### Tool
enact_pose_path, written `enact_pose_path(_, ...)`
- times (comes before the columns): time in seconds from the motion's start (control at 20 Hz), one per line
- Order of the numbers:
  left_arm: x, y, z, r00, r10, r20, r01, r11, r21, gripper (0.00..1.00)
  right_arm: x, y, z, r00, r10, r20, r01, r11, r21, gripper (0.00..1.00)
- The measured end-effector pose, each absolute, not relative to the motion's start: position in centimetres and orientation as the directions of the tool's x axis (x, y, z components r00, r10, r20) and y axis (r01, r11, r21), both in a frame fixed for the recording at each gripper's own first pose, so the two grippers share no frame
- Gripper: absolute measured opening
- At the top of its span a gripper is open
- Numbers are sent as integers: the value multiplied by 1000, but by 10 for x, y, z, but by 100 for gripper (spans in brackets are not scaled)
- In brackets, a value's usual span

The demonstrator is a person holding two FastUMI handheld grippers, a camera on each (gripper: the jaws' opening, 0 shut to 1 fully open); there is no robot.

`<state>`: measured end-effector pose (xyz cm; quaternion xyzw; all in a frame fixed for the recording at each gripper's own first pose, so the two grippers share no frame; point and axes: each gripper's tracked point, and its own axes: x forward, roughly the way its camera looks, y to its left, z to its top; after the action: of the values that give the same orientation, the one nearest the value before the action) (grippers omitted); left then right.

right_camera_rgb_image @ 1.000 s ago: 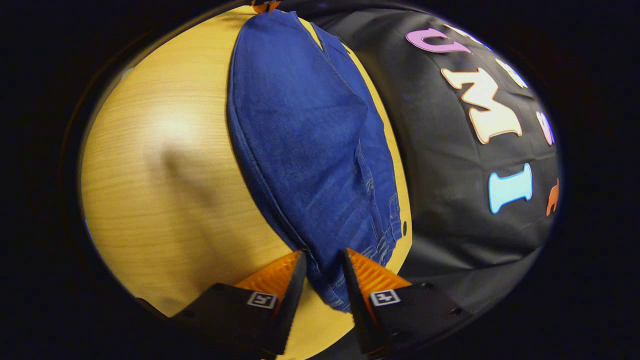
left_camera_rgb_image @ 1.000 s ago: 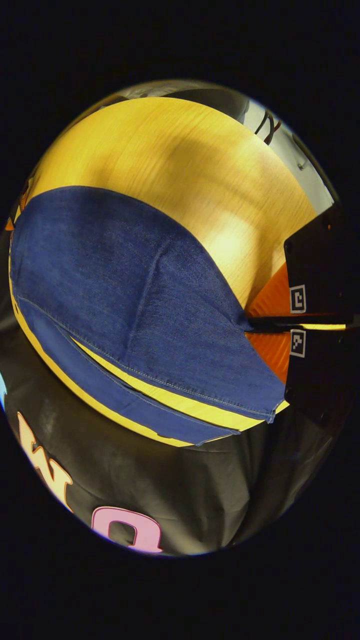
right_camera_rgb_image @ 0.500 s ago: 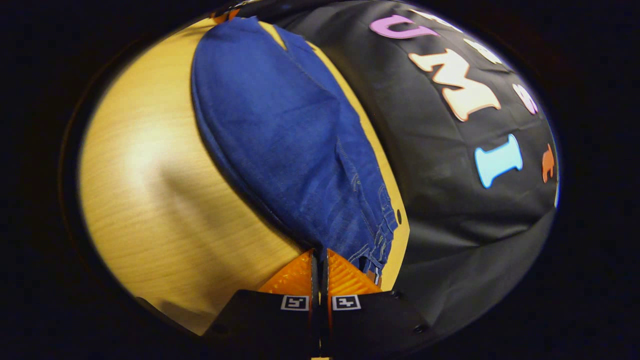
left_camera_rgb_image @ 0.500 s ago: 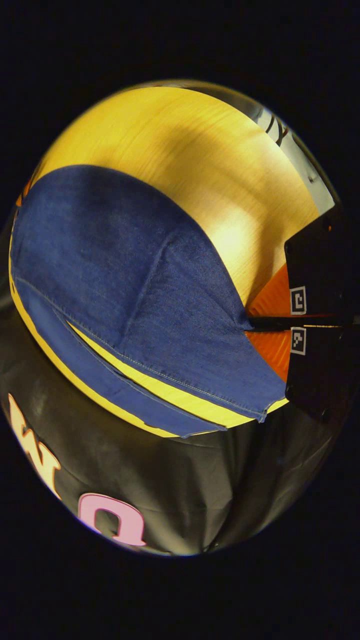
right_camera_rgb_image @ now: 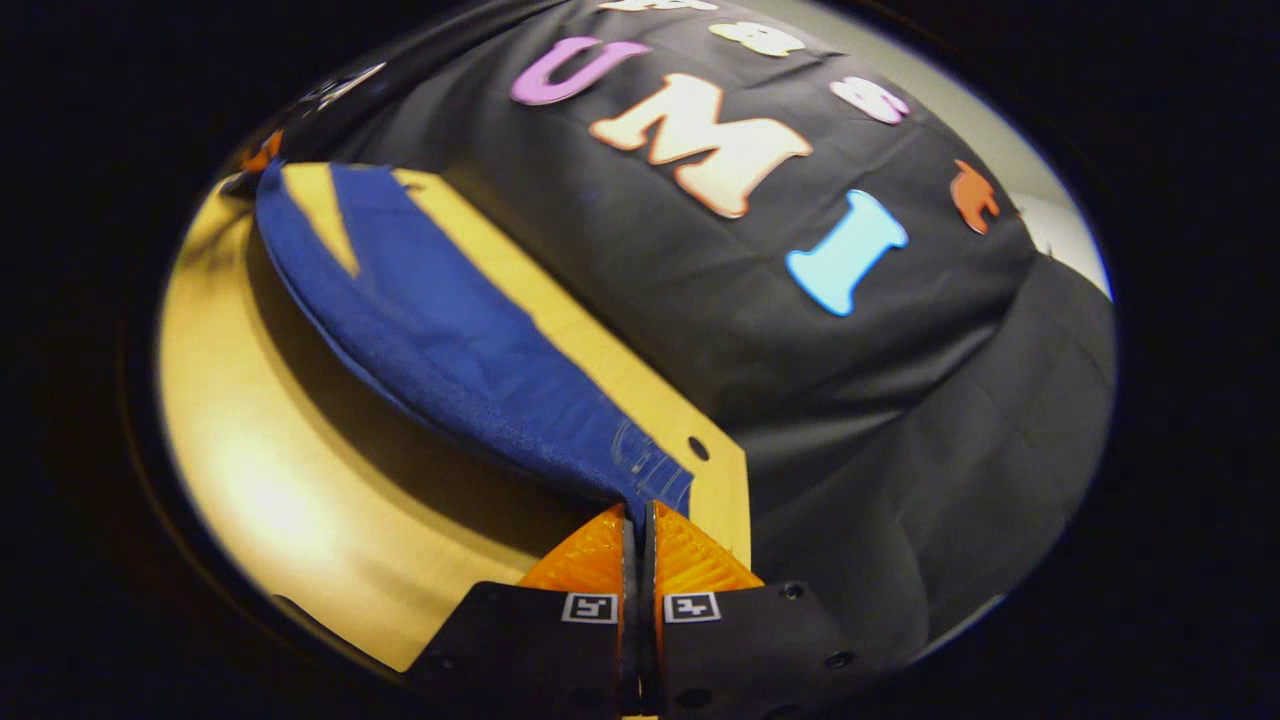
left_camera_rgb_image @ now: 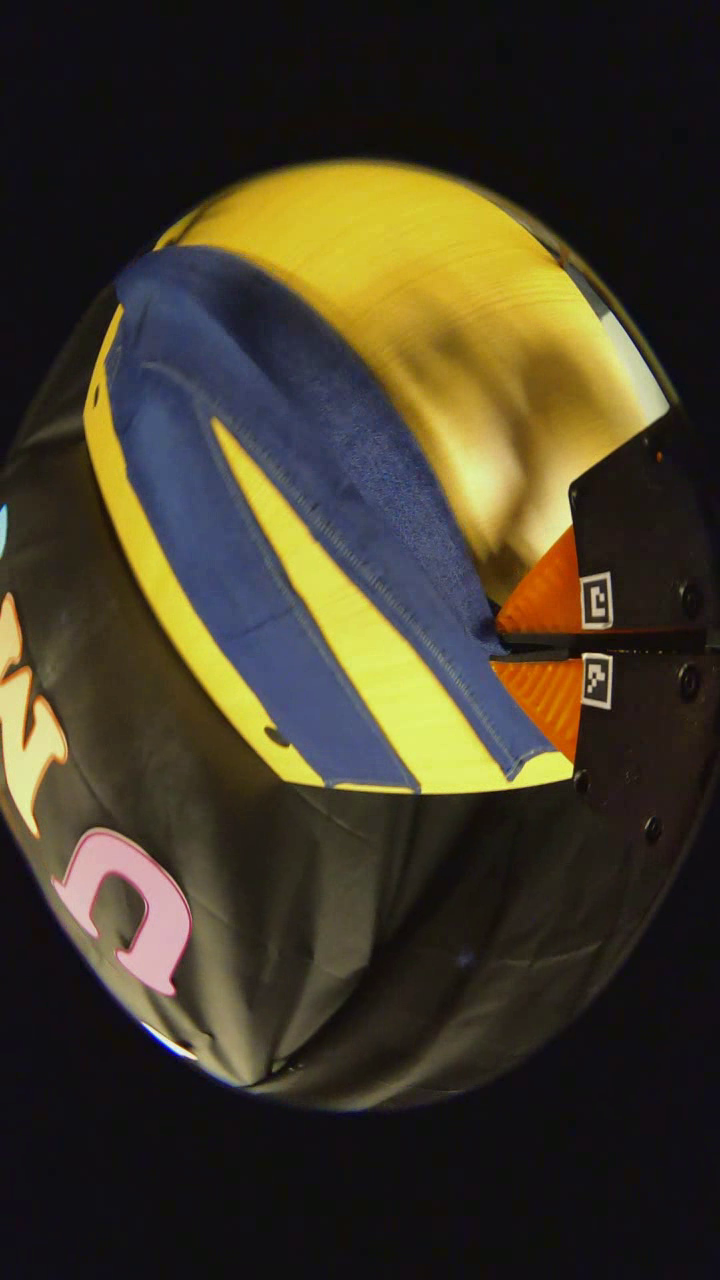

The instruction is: Grasp the waist and the cuffs of the jeans and fold them to make the two legs overlap; first hold the waist and fold one-third of the jeans toward the cuffs, then hold the cuffs and fold the remaining one-third in the same direction to finish folding.

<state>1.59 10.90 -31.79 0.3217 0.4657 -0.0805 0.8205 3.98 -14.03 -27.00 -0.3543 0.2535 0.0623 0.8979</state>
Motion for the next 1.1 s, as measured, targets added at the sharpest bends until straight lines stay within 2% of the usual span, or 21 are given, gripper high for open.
enact_pose_path(0.3,109,124,-299,584,136,-800,380,825,418,0,89,-118,-269,870,-146,-471,-188,785,-591,2)
enact_pose_path(0.55,191,118,-312,579,73,-812,482,772,414,0,131,-114,-280,861,-206,-465,-153,767,-623,2)
enact_pose_path(0.85,255,107,-362,523,-15,-852,538,781,317,0,170,-110,-311,826,-257,-502,-173,731,-660,2)
enact_pose_path(1.1,286,107,-403,469,-43,-882,532,811,243,0,195,-109,-350,775,-298,-557,-148,771,-619,2)
